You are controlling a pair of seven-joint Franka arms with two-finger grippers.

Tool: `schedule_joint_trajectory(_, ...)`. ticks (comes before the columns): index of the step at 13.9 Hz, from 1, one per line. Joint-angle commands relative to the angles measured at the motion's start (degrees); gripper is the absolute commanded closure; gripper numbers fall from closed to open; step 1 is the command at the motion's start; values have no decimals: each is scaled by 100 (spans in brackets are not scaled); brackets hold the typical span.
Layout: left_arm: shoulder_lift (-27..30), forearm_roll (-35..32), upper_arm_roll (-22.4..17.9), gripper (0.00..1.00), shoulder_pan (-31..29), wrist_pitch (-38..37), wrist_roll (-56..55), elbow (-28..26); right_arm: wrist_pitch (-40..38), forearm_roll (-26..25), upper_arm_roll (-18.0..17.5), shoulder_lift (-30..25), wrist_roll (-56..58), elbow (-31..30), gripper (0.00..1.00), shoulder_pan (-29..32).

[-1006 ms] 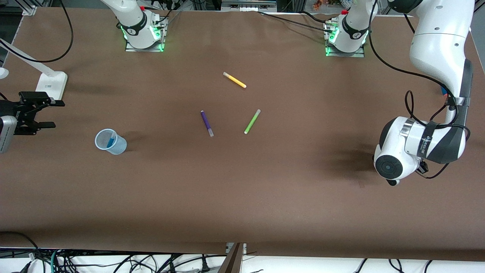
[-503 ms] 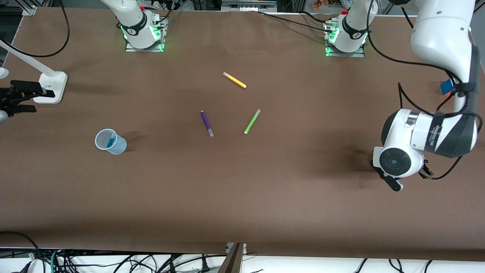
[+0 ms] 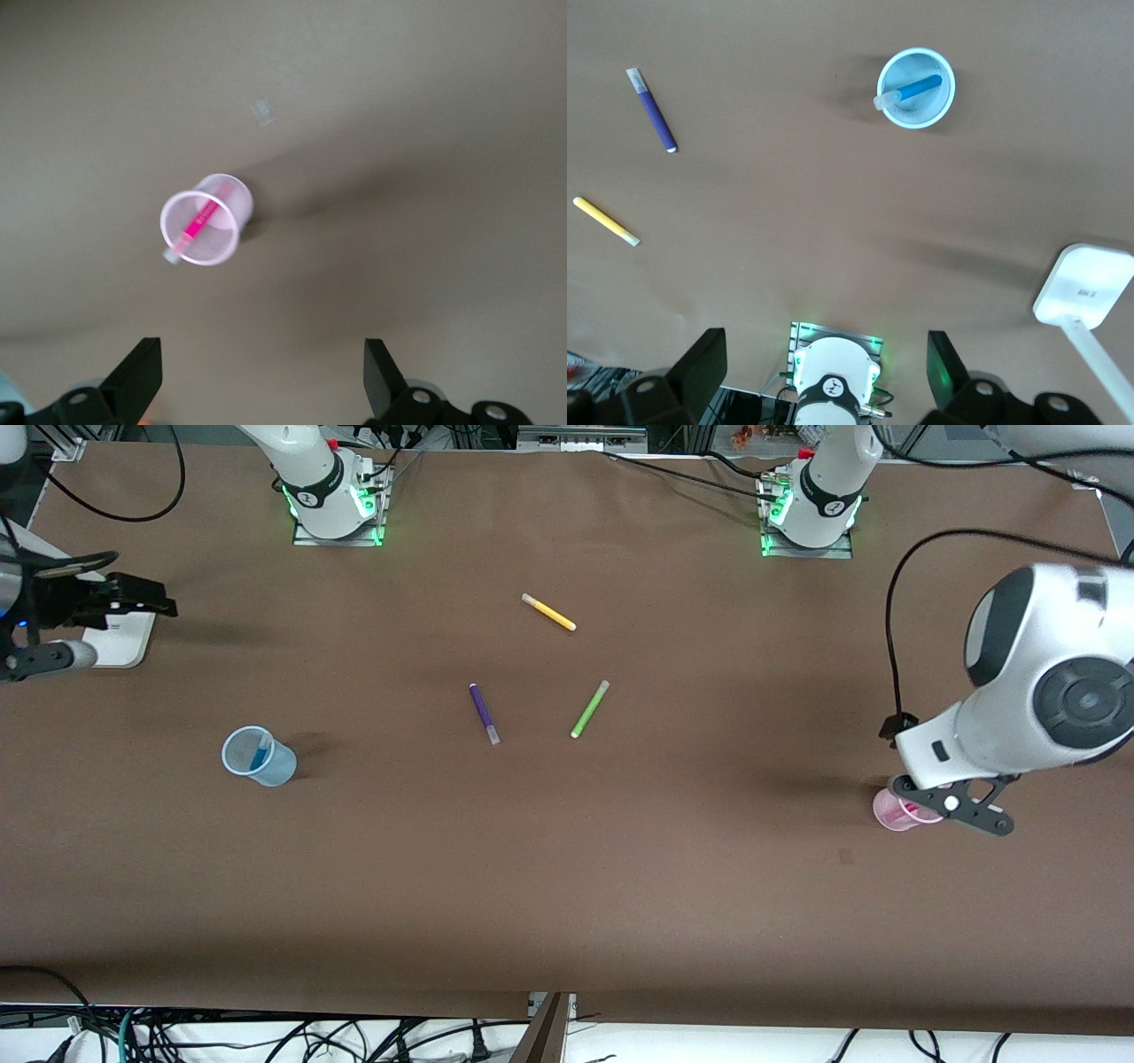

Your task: Place pink and blue markers in matching cups

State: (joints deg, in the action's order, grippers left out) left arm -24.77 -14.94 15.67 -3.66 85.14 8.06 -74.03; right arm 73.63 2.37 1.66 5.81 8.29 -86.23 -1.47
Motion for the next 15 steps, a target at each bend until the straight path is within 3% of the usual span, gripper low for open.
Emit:
schedule_joint_trajectory(1,795,578,85,0,-65,37,-838,-733,353,-148,-183,-432,-90,-570,0,226)
schedule_joint_trajectory(3,1471,1061,85,0,-135,273,-955,-1365,380,-491,-183,-738,-117,-561,0,279)
schedule_joint_trajectory(5,1965,1571,85,0,-389,502,-1086,-1823,249,-457,-166,-871,-64,-561,0,332)
schedule_joint_trajectory(11,2352,1914,59,0,-873,512,-1017,-1887,239,-456,-324,-801,-906,-561,0,323)
schedule_joint_trajectory(15,2362,1942,85,0,-874,503,-1017,-1896,257,-439,-307,-696,-846,-395,0,305)
